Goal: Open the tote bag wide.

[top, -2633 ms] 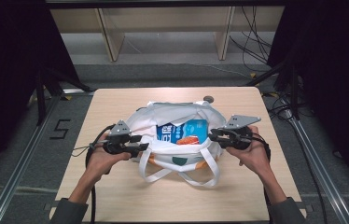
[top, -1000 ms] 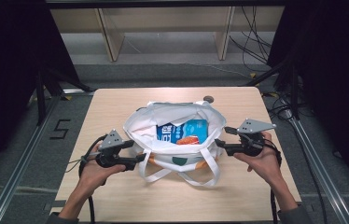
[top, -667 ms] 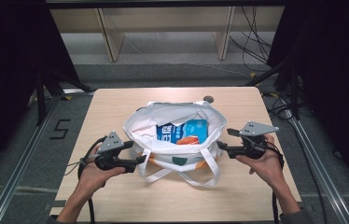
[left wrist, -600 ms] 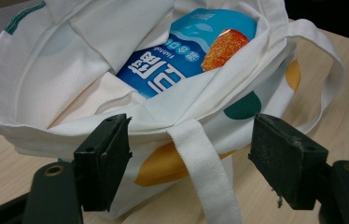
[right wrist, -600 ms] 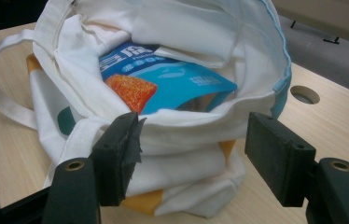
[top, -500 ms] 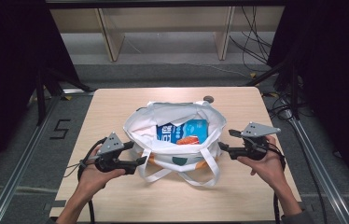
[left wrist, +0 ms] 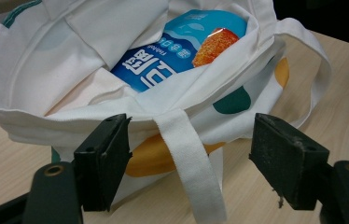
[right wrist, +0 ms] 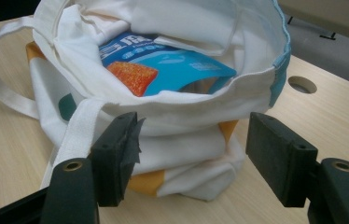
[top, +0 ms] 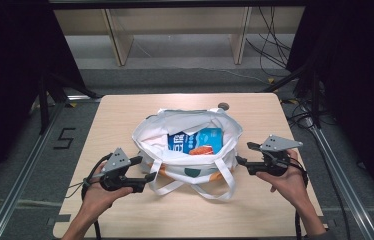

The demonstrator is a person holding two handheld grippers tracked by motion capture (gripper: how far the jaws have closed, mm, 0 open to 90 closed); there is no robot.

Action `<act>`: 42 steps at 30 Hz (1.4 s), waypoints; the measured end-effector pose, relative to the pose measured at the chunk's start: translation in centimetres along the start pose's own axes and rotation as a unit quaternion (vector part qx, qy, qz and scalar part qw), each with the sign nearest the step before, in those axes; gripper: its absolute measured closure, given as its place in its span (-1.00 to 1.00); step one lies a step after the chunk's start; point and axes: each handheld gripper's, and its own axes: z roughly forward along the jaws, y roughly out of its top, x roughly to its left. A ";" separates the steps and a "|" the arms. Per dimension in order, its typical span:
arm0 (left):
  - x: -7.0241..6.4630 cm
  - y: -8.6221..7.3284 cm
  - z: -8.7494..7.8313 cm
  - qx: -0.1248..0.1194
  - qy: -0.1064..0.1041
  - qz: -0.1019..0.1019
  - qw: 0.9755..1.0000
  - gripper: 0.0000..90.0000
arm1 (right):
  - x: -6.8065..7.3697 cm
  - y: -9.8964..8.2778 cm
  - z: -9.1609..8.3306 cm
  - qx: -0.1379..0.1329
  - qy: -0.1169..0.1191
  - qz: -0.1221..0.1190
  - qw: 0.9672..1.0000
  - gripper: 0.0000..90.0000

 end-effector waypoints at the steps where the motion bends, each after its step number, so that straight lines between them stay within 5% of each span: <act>1: -0.1 -0.1 -0.1 0.001 0.004 -0.004 1.000 -0.39 | 0.0 -0.1 0.0 0.000 0.000 -0.006 1.000 -0.21; 5: -0.2 -0.3 -0.4 -0.001 -0.001 0.002 1.000 -0.39 | 0.1 -0.2 -0.2 -0.005 -0.003 -0.010 1.000 -0.21; 6: -0.4 -0.4 -0.4 -0.001 0.004 -0.010 1.000 -0.39 | 0.0 -0.2 -0.3 -0.010 -0.001 -0.020 1.000 -0.21; 14: -0.4 -1.3 -0.2 0.006 -0.002 -0.003 1.000 -0.40 | 0.7 -0.8 -0.5 0.000 0.003 -0.003 1.000 -0.22; 16: -0.5 -1.6 -0.2 0.009 0.002 -0.004 1.000 -0.40 | 0.4 -1.0 -0.5 -0.005 0.001 -0.021 1.000 -0.24; 26: -1.3 -3.4 0.5 -0.001 -0.001 -0.024 1.000 -0.40 | 0.7 -2.1 -1.4 0.008 -0.004 0.011 1.000 -0.26; 29: -1.2 -3.9 0.5 -0.002 -0.001 -0.017 1.000 -0.40 | 0.5 -2.6 -1.4 0.004 -0.009 0.001 1.000 -0.26; 33: -1.3 -4.3 0.5 -0.006 0.005 -0.036 0.999 -0.44 | 0.5 -3.3 -1.2 0.011 -0.006 0.002 1.000 -0.26; 35: -1.2 -4.5 0.4 -0.006 0.004 -0.028 1.000 -0.44 | 0.9 -3.7 -1.1 0.021 -0.002 0.020 1.000 -0.26; 36: -1.3 -4.7 0.4 -0.005 0.006 -0.039 0.999 -0.44 | 0.7 -3.9 -1.0 0.013 -0.003 0.002 1.000 -0.26; 39: -1.2 -5.0 0.2 -0.005 0.003 -0.032 0.999 -0.45 | 0.9 -4.5 -1.0 0.021 0.001 0.015 1.000 -0.27; 40: -1.4 -5.2 0.2 -0.007 0.004 -0.047 0.999 -0.45 | 0.9 -4.7 -1.0 0.020 0.004 0.017 1.000 -0.27; 41: -1.4 -5.3 0.2 -0.008 0.001 -0.046 0.999 -0.45 | 0.7 -4.8 -1.0 0.017 0.004 0.003 1.000 -0.27; 42: -1.4 -5.4 0.2 -0.007 0.003 -0.041 0.999 -0.45 | 1.1 -4.9 -1.0 0.017 0.001 0.022 1.000 -0.27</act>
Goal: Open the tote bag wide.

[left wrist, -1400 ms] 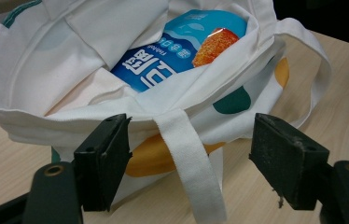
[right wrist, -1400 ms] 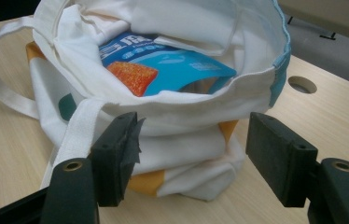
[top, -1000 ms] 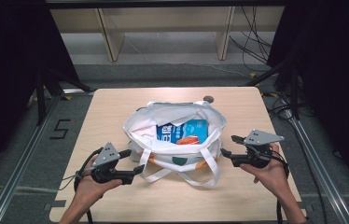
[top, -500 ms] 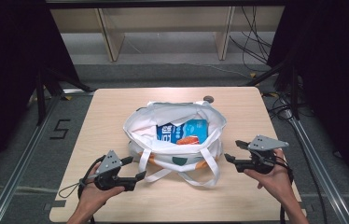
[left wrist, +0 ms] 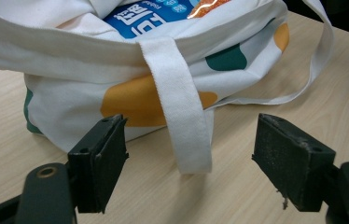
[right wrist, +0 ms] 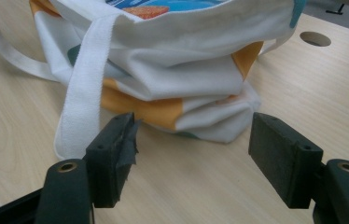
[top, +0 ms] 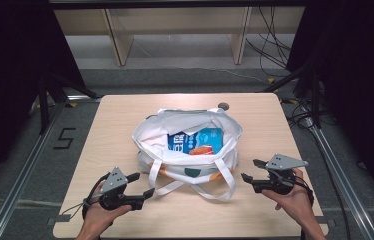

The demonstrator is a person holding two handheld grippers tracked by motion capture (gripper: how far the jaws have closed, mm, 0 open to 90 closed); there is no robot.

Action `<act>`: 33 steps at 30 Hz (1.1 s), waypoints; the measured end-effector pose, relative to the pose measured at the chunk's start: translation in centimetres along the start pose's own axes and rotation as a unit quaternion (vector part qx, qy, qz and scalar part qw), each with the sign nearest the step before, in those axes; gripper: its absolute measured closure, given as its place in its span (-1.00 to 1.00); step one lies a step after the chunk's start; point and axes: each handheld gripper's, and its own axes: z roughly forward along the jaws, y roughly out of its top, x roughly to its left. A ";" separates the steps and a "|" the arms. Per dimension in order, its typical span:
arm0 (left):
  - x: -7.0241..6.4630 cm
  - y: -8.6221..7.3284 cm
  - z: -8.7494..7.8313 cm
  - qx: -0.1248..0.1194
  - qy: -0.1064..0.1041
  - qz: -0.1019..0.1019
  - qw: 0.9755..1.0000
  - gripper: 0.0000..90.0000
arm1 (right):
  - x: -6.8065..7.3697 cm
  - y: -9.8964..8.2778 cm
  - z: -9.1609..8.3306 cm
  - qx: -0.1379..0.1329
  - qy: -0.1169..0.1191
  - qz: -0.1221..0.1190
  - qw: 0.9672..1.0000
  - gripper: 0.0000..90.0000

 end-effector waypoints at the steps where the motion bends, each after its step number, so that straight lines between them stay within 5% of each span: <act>1: -0.1 -0.1 0.0 0.000 0.000 -0.005 1.000 -0.45 | 0.2 -0.1 -0.1 0.003 0.002 0.008 1.000 -0.27; 3: 0.1 -0.3 0.0 0.004 -0.002 0.005 1.000 -0.45 | 0.0 -0.2 0.0 -0.005 0.001 -0.009 1.000 -0.27; 5: 0.0 -0.6 0.0 0.005 0.000 -0.005 1.000 -0.45 | 0.2 -0.5 0.0 -0.004 -0.003 -0.008 1.000 -0.27; 9: -0.2 -1.1 -0.2 0.015 0.006 0.004 1.000 -0.45 | 0.7 -1.1 -0.2 0.004 -0.001 0.010 1.000 -0.27; 11: -0.1 -1.4 -0.3 0.017 0.003 0.015 1.000 -0.46 | 0.7 -1.4 -0.2 0.000 -0.005 -0.002 1.000 -0.27; 25: -0.3 -3.0 -0.5 0.037 -0.004 -0.004 0.999 -0.57 | 2.0 -3.4 -0.2 0.022 -0.005 -0.006 1.000 -0.31; 30: -0.6 -3.3 -0.5 0.043 -0.002 0.008 0.999 -0.59 | 2.1 -3.7 -0.3 0.023 -0.004 -0.015 1.000 -0.34; 32: -0.9 -3.5 -0.5 0.045 0.000 0.003 0.999 -0.59 | 2.5 -3.9 -0.4 0.028 -0.003 0.000 1.000 -0.34; 33: -0.9 -3.5 -0.6 0.052 0.000 0.011 0.999 -0.59 | 2.3 -3.9 -0.3 0.023 0.003 -0.014 1.000 -0.34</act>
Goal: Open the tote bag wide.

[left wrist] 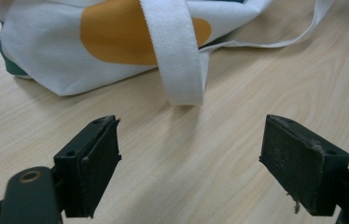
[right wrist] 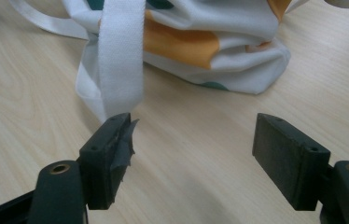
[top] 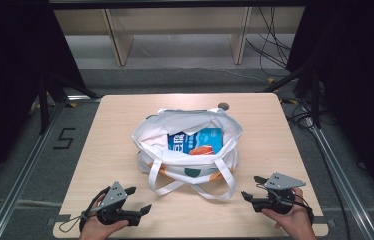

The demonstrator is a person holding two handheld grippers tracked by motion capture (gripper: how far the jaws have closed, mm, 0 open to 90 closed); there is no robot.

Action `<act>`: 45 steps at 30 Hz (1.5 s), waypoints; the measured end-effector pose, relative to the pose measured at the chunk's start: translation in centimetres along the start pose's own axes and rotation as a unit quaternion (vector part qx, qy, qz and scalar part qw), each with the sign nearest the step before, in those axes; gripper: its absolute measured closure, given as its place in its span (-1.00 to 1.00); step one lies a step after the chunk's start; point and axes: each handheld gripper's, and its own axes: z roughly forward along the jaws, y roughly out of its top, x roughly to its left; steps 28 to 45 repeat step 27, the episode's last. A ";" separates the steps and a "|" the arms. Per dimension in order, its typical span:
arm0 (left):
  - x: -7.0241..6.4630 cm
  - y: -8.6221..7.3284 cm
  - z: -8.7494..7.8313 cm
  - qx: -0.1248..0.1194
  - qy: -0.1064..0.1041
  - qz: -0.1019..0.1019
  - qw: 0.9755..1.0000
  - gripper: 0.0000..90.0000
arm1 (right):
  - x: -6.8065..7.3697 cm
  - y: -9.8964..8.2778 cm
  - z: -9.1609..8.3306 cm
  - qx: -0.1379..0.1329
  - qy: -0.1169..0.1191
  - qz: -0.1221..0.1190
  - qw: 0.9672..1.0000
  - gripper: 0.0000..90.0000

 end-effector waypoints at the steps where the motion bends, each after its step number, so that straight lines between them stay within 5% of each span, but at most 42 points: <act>1: 0.0 -0.1 0.0 -0.003 0.000 0.004 1.000 -0.59 | 0.2 -0.1 -0.1 0.003 -0.004 0.002 1.000 -0.34; 4: 0.1 -0.1 -0.1 0.006 0.001 0.016 1.000 -0.59 | 0.4 -0.3 -0.3 0.010 0.001 0.004 1.000 -0.35; 7: -0.1 -0.3 0.0 0.003 0.002 -0.005 1.000 -0.59 | 0.6 -0.6 -0.3 0.007 0.010 0.001 1.000 -0.35; 11: 0.1 -0.3 0.1 0.010 0.008 0.015 1.000 -0.59 | 0.9 -1.2 -0.6 0.015 0.006 0.001 1.000 -0.36; 22: -0.2 -0.5 0.6 0.012 0.002 -0.001 1.000 -0.59 | 1.2 -1.4 -0.4 0.025 0.007 -0.010 1.000 -0.36; 23: 0.0 -0.5 0.5 0.023 0.007 0.011 1.000 -0.59 | 1.2 -1.4 -0.4 0.025 0.007 -0.009 1.000 -0.36; 45: 0.1 -0.5 0.5 0.024 0.009 0.010 1.000 -0.59 | 1.2 -1.5 -0.3 0.032 0.007 -0.008 0.999 -0.36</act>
